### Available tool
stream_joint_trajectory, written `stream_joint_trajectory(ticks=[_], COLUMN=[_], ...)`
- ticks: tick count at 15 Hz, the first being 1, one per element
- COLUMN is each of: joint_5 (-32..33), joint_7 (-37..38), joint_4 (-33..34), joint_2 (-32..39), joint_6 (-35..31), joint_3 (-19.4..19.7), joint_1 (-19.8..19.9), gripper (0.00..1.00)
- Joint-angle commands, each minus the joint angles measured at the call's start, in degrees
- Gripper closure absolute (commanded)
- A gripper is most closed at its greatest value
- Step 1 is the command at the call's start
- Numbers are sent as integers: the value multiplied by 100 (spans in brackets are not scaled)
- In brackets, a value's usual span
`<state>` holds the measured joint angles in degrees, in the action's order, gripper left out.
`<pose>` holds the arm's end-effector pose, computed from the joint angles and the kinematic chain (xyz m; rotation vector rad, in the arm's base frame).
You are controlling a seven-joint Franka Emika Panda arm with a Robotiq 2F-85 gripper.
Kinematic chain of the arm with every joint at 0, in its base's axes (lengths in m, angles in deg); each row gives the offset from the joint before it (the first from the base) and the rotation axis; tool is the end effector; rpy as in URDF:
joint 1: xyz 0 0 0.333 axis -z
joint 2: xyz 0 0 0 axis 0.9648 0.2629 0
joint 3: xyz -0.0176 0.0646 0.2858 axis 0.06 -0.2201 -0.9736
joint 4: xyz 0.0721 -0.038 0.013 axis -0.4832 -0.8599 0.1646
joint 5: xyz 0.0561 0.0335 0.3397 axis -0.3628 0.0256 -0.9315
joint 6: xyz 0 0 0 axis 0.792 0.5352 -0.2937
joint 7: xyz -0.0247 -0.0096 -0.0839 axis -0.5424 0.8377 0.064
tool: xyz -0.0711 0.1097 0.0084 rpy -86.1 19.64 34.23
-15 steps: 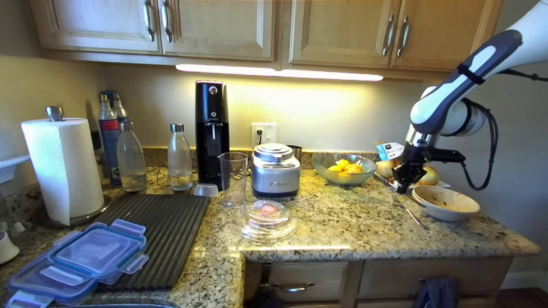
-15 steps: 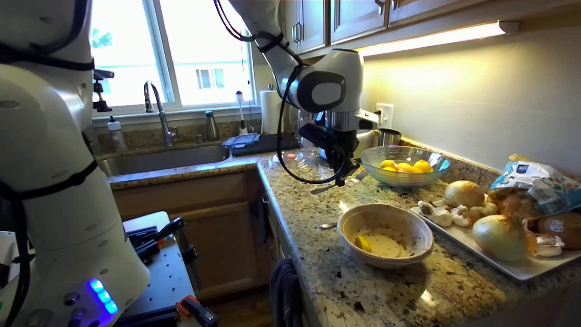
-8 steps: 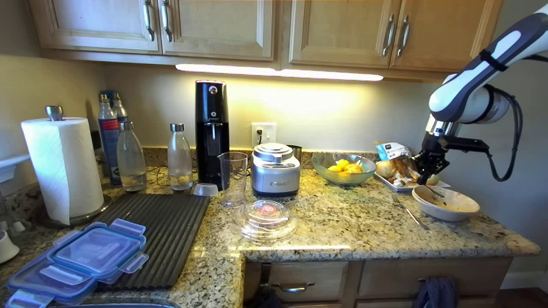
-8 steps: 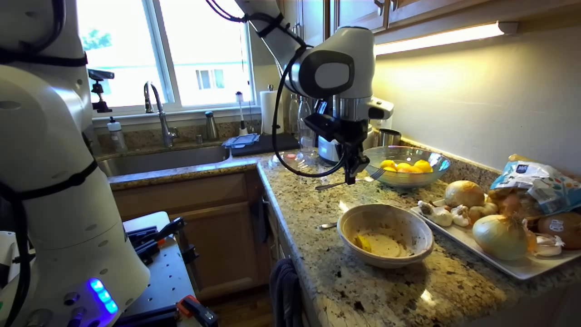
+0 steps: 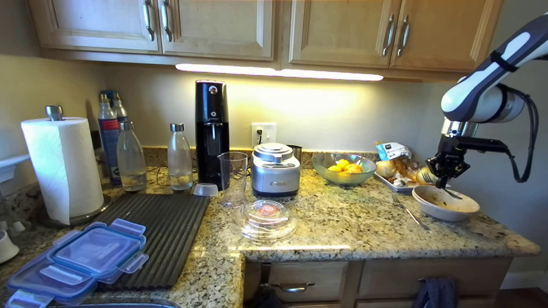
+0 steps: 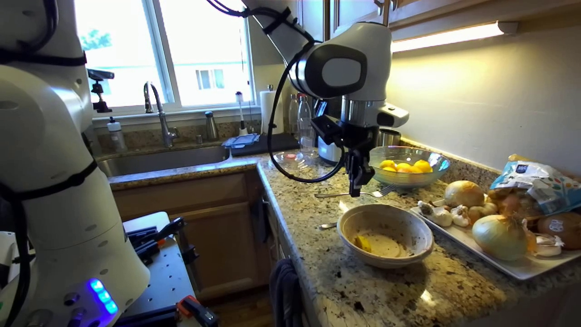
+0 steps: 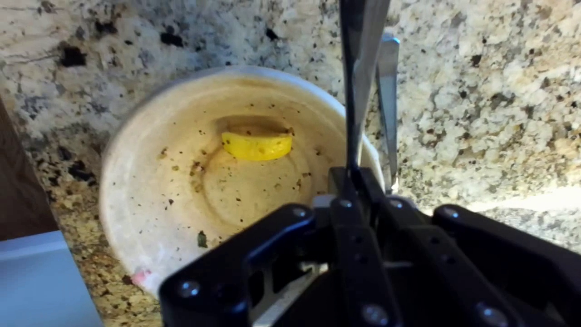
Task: Put the bowl on the left inside the bowl on the right then place the forks inside it
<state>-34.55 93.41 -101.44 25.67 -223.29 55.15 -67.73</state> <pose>0.4837 -0.1380 0.2567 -3.0046 0.7423 -0.0152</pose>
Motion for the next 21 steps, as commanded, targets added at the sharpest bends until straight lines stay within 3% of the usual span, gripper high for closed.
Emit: stream_joint_trajectory(ticks=[1,11,17,19,21], joint_5=[326,320,494,601,751], joint_7=[602,992,1139,1151,1148], joint_4=[43,891,1047,977,886], joint_2=[131,1295,1265,1103,929], joint_6=[71,237,522,634,748], joint_3=[210,329,381,380,369], joint_1=[24,19,-164,-251,-344], gripper=[93,93,93,66,56])
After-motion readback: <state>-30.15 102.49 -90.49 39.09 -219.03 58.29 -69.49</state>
